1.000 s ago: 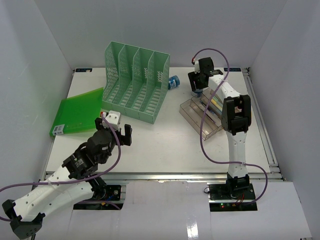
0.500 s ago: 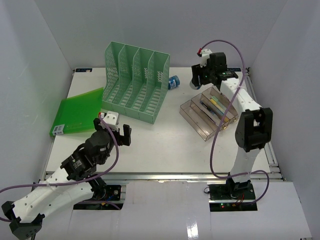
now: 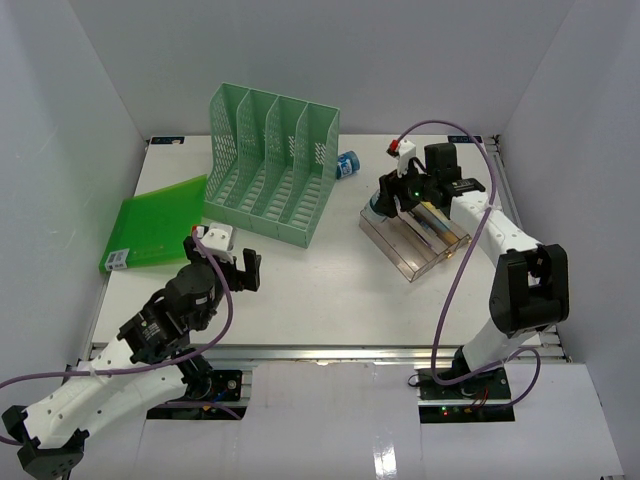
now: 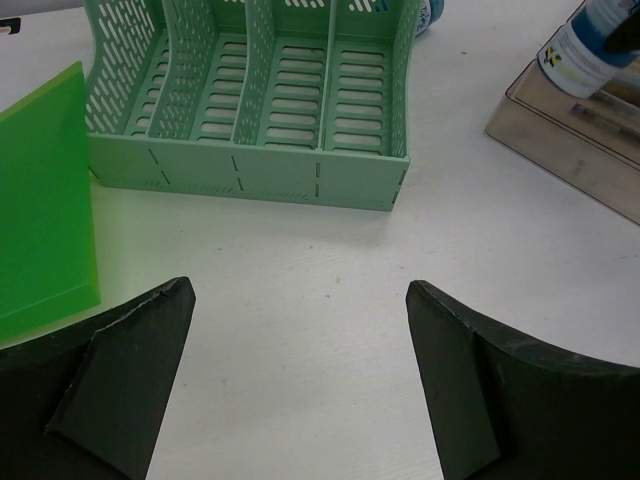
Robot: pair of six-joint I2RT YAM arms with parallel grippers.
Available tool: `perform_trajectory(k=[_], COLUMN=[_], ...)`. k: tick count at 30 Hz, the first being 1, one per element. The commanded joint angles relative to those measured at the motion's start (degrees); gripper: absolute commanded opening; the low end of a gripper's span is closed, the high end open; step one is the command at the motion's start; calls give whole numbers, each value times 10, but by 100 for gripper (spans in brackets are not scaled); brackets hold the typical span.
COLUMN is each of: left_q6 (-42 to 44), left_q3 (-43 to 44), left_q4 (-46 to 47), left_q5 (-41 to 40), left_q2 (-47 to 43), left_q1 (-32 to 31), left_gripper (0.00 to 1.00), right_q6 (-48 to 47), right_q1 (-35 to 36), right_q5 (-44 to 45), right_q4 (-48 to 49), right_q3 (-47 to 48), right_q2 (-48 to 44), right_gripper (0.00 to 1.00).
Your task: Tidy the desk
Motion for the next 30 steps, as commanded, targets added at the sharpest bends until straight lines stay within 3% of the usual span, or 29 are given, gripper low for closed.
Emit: perform_trajectory(k=[1, 14, 20, 30], left_q6=[4, 4, 4, 6], left_q3=[-2, -1, -2, -2], left_q4=[9, 9, 9, 10], left_q5=[0, 4, 5, 2], left_q2=[-6, -13, -15, -17], left_q1=[2, 2, 3, 2], left_gripper=[98, 98, 98, 98], right_q6=[-18, -40, -48, -58], right_q1=[-2, -2, -2, -1], right_q5=[-6, 37, 62, 44], right_q4=[28, 15, 14, -11], right_q3=[6, 15, 23, 55], right_q2=[-5, 33, 46, 58], right_gripper=[8, 12, 20, 64])
